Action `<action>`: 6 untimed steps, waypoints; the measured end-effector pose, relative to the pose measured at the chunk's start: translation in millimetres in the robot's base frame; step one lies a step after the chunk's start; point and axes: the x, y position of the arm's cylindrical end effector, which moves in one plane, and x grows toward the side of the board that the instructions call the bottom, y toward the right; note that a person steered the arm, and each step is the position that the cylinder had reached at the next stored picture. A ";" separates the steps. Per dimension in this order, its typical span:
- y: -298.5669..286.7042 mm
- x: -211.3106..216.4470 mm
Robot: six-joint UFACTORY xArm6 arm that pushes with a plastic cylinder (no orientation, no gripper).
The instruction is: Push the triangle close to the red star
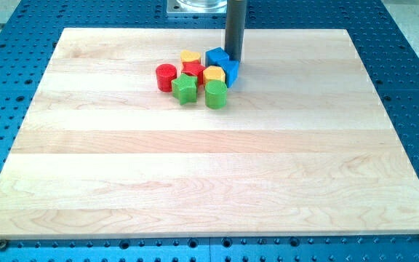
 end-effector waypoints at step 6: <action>29.5 97.3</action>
